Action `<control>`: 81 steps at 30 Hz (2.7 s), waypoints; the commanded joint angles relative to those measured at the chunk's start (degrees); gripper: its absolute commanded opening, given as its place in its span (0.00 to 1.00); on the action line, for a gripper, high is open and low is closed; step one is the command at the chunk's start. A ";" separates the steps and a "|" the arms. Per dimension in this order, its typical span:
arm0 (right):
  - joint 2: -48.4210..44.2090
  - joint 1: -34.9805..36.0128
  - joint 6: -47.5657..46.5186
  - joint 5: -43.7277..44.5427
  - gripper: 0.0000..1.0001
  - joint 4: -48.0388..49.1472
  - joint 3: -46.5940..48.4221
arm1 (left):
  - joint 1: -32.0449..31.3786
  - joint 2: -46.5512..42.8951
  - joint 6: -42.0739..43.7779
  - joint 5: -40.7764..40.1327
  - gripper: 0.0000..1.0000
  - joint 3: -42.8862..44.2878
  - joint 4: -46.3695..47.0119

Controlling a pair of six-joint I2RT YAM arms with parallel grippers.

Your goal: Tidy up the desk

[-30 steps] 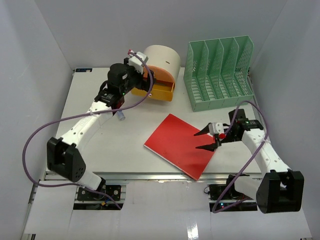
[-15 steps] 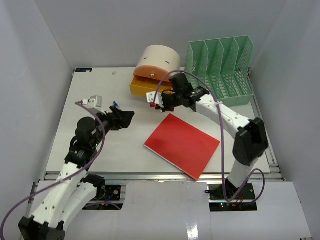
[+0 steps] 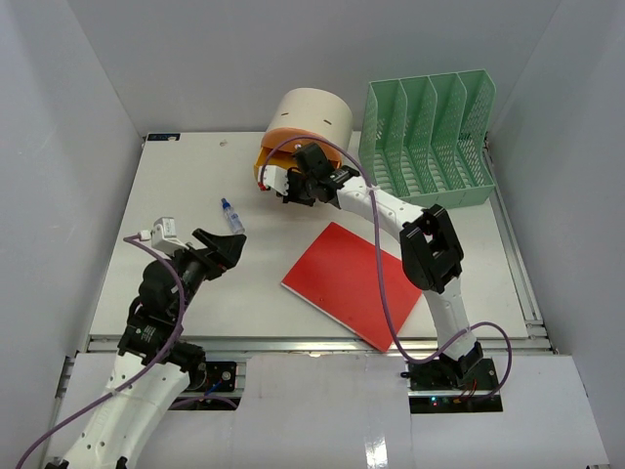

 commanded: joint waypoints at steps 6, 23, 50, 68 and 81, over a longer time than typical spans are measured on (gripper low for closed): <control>1.53 -0.57 7.37 19.21 0.11 15.82 1.58 | 0.27 1.27 -4.78 0.37 0.98 -2.53 -1.21; 0.60 -3.23 5.68 17.13 0.31 16.75 0.84 | 0.30 11.83 -5.58 14.93 0.98 -9.77 19.58; -66.38 -39.33 11.91 -59.66 0.65 1.80 -60.37 | 0.90 85.68 -1.88 20.81 0.73 26.54 55.49; -68.95 -46.13 12.79 -64.05 0.64 3.18 -62.54 | 2.65 101.93 -11.60 15.98 0.45 40.46 59.96; -67.90 -46.21 12.70 -63.52 0.64 3.18 -62.65 | 4.25 104.70 -14.84 17.40 0.30 41.48 61.00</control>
